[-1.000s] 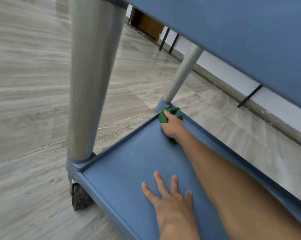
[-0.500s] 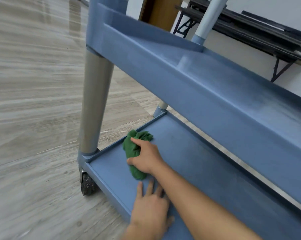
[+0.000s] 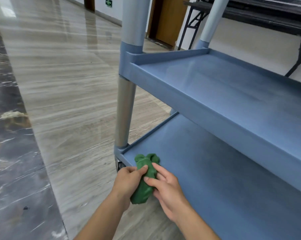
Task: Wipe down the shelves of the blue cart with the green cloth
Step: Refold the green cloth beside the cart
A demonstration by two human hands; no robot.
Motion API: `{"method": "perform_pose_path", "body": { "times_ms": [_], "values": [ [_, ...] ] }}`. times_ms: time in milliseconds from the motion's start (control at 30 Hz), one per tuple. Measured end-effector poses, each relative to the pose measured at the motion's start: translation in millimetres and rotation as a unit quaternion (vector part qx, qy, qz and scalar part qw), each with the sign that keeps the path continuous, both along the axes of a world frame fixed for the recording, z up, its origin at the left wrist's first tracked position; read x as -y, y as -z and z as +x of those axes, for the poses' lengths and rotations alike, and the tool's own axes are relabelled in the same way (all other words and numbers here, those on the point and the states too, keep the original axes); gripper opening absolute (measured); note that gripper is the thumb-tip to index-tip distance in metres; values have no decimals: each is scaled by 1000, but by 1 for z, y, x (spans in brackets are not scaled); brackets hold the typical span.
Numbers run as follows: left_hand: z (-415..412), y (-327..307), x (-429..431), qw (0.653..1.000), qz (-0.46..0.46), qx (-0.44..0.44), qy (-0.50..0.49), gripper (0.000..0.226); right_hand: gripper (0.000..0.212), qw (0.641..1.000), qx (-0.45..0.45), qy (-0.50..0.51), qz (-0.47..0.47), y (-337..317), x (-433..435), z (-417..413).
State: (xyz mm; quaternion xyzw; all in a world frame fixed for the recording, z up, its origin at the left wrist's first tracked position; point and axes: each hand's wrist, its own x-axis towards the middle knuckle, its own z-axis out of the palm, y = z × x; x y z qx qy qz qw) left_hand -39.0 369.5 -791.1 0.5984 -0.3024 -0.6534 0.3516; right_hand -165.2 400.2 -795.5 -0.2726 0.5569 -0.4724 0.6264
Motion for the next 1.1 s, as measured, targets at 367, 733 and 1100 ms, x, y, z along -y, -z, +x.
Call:
{"method": "perform_pose_path", "body": {
  "times_ms": [367,733,1100],
  "values": [
    [56,-135,-11,984,-81,103,120,13,90,996,-78,-29,-43,-119,-39,37],
    [138,-381,-17,872,-233,205,379,14,75,862,-408,-230,-195,-353,-40,69],
    [182,-677,-18,808,-336,282,395,18,11,811,-429,-294,-268,-657,-13,86]
  ]
}}
